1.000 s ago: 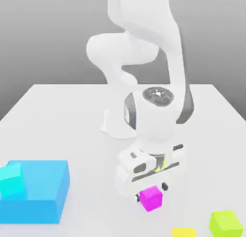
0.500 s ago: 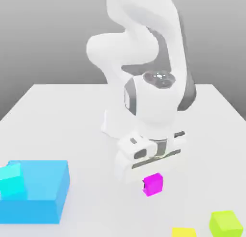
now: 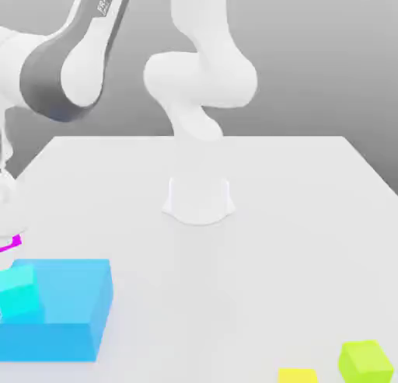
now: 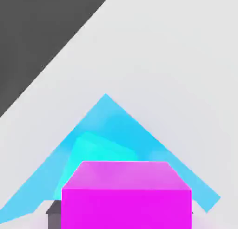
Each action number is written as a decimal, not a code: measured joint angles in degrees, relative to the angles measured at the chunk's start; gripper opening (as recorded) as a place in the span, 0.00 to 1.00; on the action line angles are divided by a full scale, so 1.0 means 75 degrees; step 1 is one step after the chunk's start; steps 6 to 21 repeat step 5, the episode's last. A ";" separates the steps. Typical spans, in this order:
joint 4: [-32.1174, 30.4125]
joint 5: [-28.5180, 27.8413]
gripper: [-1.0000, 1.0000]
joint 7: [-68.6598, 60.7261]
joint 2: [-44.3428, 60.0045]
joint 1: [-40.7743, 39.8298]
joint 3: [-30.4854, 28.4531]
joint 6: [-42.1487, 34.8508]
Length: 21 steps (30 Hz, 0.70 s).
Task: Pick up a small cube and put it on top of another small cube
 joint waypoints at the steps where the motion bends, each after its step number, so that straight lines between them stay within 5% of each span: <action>1: 0.0000 0.0000 1.00 0.0000 0.0000 0.0001 0.0000 0.0000; 21: 0.0000 0.0000 1.00 0.0000 0.0000 0.0001 0.0000 0.0000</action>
